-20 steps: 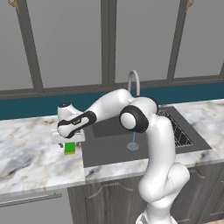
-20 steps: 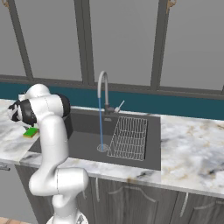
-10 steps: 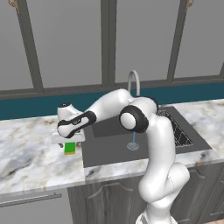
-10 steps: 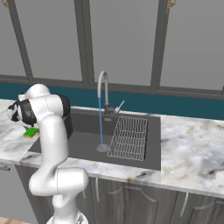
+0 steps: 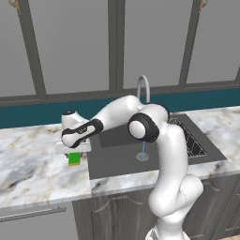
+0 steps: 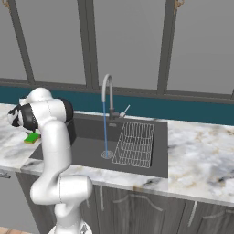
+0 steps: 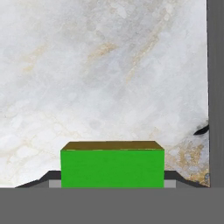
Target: Soak the sponge with water for a few seconds and then drop it inside the sink.
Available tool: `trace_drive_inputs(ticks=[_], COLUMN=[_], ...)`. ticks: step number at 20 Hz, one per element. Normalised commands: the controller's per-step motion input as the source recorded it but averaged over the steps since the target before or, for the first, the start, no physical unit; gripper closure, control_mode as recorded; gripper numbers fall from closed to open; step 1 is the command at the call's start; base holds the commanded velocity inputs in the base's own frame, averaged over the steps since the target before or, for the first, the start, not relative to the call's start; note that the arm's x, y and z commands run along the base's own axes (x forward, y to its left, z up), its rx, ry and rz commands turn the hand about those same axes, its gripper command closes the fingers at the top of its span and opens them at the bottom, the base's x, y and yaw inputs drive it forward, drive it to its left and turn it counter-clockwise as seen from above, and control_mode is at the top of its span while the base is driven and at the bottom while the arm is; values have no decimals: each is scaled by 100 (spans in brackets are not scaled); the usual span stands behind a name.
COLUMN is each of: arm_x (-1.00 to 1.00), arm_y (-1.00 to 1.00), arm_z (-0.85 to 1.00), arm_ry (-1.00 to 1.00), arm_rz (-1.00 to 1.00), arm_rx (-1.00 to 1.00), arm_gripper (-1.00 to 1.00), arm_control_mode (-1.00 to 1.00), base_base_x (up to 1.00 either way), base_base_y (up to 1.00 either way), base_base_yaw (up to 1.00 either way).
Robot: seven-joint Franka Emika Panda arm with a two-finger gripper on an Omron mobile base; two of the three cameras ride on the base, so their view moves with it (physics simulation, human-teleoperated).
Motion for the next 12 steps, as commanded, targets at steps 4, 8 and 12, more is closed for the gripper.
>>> trace_drive_inputs(ticks=[4,8,12], arm_x=[0,1,0], arm_y=[0,0,-11], arm_z=[0,0,12], arm_ry=[0,0,0], arm_rz=[0,0,0], arm_rx=[0,0,0], arm_gripper=[100,100,100], arm_control_mode=[-100,-100,-100], base_base_x=[0,0,0], base_base_y=[0,0,0], base_base_yaw=[0,0,0])
